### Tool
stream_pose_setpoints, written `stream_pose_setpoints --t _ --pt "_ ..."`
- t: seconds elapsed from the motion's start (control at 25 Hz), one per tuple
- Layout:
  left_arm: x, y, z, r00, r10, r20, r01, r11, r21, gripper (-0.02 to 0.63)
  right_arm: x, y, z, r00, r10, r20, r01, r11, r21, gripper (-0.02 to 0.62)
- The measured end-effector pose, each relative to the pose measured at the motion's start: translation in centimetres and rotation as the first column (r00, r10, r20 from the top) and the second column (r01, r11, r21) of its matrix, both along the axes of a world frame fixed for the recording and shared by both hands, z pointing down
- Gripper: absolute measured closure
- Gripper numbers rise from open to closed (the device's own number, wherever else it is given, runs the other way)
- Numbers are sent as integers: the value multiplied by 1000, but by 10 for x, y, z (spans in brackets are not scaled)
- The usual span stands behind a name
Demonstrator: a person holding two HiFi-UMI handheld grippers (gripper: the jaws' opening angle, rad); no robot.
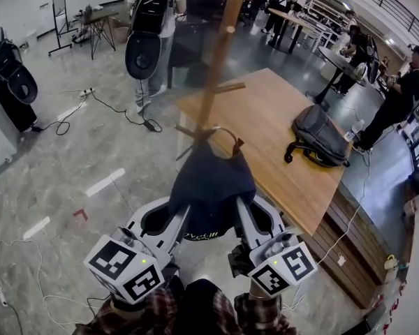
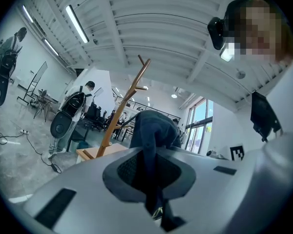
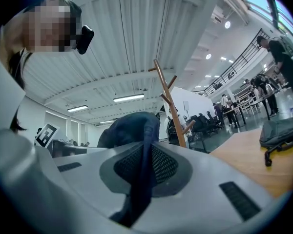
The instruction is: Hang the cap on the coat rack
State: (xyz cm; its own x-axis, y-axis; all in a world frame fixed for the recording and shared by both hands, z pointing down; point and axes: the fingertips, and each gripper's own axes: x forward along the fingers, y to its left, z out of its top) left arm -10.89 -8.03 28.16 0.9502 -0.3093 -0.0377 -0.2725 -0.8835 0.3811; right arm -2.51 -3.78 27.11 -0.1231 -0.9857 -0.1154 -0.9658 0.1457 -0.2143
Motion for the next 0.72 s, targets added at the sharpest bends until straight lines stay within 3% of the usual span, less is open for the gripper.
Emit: stream_pose_setpoints --t 0.32,0.72 --pt "11 -20 14 999 35 11 -34 999 -32 574 10 -17 15 999 36 13 -36 999 -33 565" --pt "66 -36 19 1000 7 22 -6 999 -41 574 67 -37 21 1000 9 30 -7 999 -40 565"
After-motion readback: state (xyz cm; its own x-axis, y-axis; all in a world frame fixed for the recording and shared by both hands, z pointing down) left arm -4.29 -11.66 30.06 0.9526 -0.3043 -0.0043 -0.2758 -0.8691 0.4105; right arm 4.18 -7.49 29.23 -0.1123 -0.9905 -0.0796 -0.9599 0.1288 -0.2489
